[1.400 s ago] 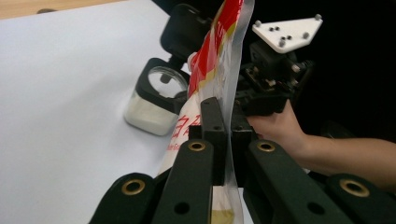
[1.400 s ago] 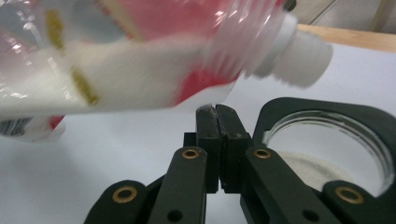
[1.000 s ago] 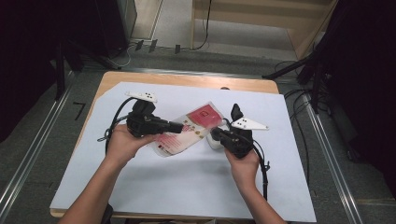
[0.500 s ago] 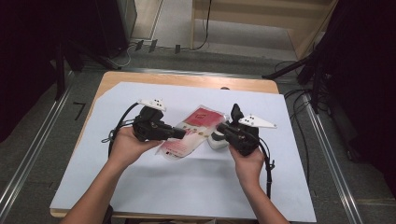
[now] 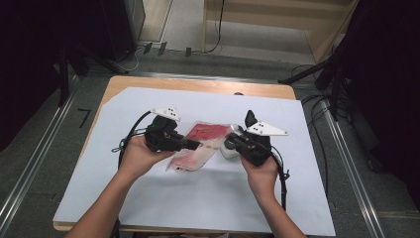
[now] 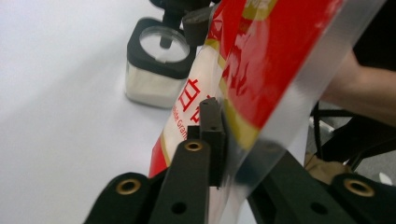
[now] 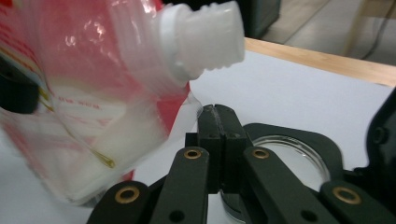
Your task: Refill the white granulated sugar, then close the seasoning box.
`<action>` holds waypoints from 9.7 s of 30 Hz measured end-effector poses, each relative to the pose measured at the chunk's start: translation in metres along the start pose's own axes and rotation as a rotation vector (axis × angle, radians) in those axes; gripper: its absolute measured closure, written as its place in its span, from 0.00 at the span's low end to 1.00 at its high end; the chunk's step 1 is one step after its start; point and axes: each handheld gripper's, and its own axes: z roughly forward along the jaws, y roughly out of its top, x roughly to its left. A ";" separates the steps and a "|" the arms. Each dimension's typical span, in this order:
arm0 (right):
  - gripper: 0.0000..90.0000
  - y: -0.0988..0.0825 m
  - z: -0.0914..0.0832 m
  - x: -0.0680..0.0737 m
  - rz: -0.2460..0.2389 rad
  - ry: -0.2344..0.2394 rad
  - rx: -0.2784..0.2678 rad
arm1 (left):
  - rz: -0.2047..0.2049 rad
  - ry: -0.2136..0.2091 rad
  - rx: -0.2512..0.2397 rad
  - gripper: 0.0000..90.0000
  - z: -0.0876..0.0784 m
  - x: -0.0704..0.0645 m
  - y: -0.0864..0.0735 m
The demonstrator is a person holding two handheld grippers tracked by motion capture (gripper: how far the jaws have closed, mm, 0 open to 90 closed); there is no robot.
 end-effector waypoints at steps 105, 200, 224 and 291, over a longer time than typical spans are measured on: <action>0.65 -0.023 -0.025 -0.026 0.055 0.143 0.144 | -0.174 0.263 -0.215 0.81 -0.063 0.098 -0.059; 1.00 0.007 -0.028 -0.099 0.144 -0.029 0.122 | -0.226 0.493 -0.153 0.46 -0.099 0.097 -0.108; 1.00 0.017 -0.022 -0.089 0.111 -0.021 0.108 | -0.236 0.486 -0.162 0.46 -0.099 0.097 -0.108; 0.71 0.013 -0.017 -0.076 0.058 0.057 0.137 | -0.246 0.485 -0.165 0.44 -0.100 0.099 -0.111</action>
